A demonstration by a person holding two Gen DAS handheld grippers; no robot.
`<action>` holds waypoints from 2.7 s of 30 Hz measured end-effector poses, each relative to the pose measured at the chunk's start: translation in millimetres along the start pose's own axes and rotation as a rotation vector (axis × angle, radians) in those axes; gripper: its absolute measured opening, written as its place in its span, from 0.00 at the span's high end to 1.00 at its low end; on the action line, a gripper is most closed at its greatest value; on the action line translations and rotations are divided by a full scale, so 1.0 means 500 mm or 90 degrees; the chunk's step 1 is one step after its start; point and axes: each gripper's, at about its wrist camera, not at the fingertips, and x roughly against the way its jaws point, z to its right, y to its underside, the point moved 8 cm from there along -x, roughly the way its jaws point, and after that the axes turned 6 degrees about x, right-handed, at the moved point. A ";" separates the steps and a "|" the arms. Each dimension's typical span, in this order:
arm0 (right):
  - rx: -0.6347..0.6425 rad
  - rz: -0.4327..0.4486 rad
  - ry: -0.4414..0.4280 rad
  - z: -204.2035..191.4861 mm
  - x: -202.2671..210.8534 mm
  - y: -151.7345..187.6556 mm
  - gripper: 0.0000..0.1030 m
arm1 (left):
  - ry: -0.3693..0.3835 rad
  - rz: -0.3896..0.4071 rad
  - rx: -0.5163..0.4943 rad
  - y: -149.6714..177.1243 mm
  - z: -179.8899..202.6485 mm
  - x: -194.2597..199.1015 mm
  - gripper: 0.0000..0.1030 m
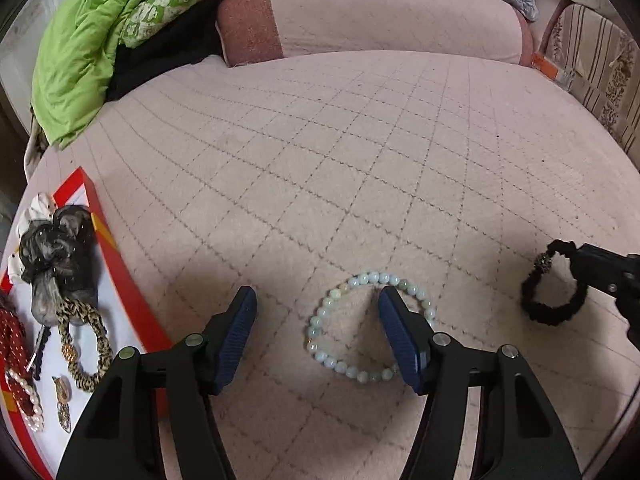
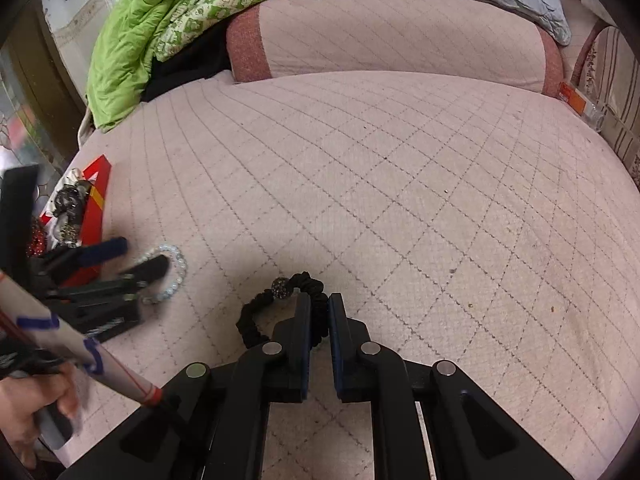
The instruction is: Organize jewelry
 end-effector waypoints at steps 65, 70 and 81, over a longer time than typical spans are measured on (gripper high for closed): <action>0.214 0.027 -0.144 -0.654 -0.082 -0.033 0.89 | -0.023 0.040 0.261 0.225 -0.532 0.221 0.95; 0.220 0.026 -0.142 -0.655 -0.075 -0.031 0.88 | -0.029 0.039 0.261 0.224 -0.529 0.219 0.95; 0.215 0.041 -0.146 -0.630 -0.005 -0.016 0.72 | -0.047 0.079 0.271 0.210 -0.516 0.259 0.57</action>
